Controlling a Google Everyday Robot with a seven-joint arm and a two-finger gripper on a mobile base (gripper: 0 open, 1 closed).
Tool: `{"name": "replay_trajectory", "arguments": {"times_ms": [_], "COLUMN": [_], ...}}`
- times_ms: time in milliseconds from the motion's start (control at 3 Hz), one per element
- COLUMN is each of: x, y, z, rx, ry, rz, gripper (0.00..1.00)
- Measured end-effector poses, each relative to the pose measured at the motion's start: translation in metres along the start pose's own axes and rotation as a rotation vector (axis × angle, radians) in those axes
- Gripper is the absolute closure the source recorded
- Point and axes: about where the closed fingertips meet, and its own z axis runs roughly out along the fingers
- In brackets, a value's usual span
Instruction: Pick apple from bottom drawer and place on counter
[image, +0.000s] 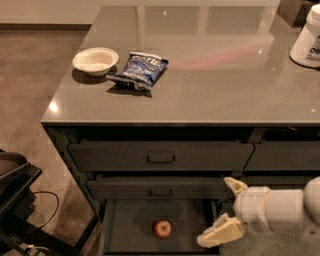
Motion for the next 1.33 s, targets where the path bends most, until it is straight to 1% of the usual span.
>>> {"name": "replay_trajectory", "arguments": {"times_ms": [333, 667, 1000, 1333], "x": [0.012, 0.027, 0.031, 0.041], "y": [-0.003, -0.001, 0.001, 0.004], "z": [0.056, 0.079, 0.082, 0.115], "rx": [-0.012, -0.05, -0.03, -0.004], "ry": [-0.15, -0.181, -0.199, -0.238], "rz": [0.045, 0.079, 0.107, 0.123], "gripper": [0.0, 0.0, 0.0, 0.0]}}
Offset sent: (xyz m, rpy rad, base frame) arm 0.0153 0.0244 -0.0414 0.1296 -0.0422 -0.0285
